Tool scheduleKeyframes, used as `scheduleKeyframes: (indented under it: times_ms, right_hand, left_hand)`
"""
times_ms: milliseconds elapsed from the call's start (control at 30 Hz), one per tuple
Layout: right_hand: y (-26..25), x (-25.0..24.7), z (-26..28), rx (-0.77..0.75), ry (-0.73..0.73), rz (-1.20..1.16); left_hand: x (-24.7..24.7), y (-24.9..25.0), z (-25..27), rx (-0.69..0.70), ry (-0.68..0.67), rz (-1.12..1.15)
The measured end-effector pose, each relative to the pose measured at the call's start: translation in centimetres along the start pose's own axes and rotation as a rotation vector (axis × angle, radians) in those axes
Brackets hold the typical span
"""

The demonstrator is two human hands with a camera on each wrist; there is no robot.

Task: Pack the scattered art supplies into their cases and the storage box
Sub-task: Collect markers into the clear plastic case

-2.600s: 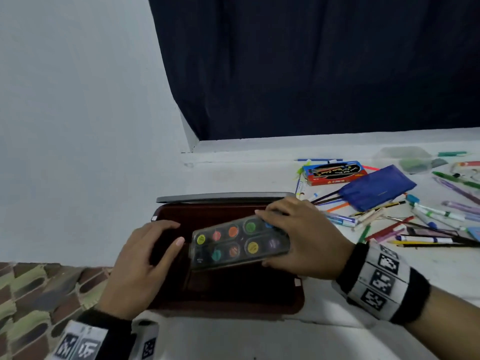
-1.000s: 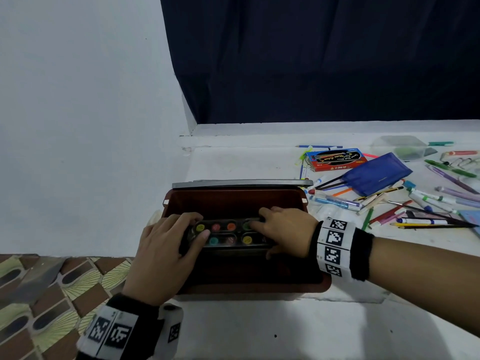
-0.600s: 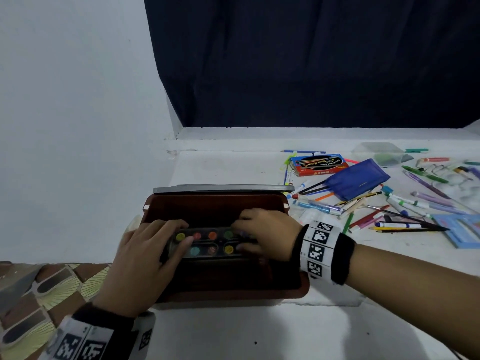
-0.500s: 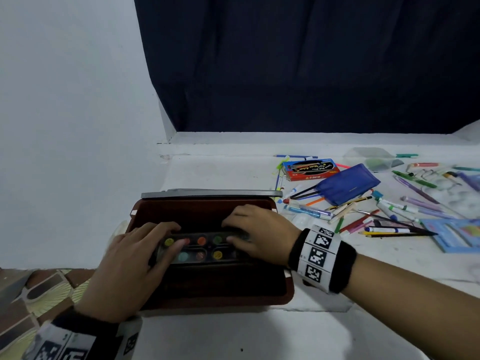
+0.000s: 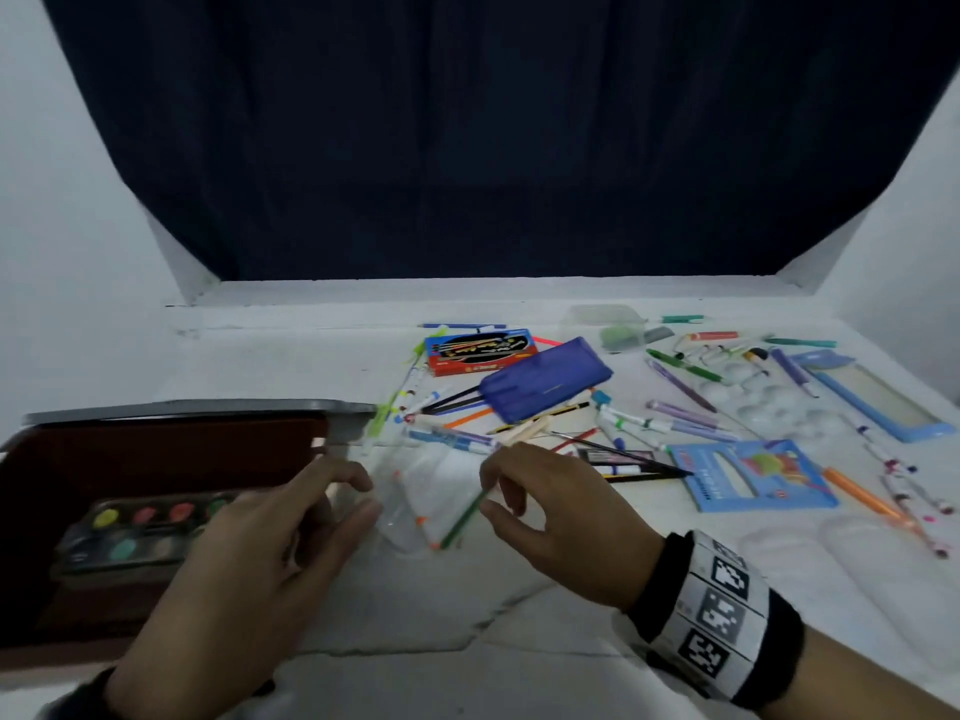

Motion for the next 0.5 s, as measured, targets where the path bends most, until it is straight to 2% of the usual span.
scheduleKeyframes:
  times_ms: [233,400,500]
  right_hand:
    - [11.3,-7.2,7.7,0.157,-0.099,0.066]
    - [19.0,-10.1,10.7,0.272,-0.214,0.196]
    - [23.1,-10.0,11.9,0.326,-0.362,0.323]
  left_hand:
    - [12.0,5.3,-0.1,-0.059,-0.030,0.103]
    - [18.4,5.0,-2.1,-0.207,-0.125,0.142]
    - [21.0,4.3,-4.8,-0.195,-0.172,0.104]
Point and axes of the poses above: each hand's wrist, its own z-axis away from the middle knuckle, its own x-axis out of the palm, y = z × x, the point moved 6 cm from there along -z, towards the middle knuckle, and after that the axes turned 10 degrees about y, right-handed, at the moved point
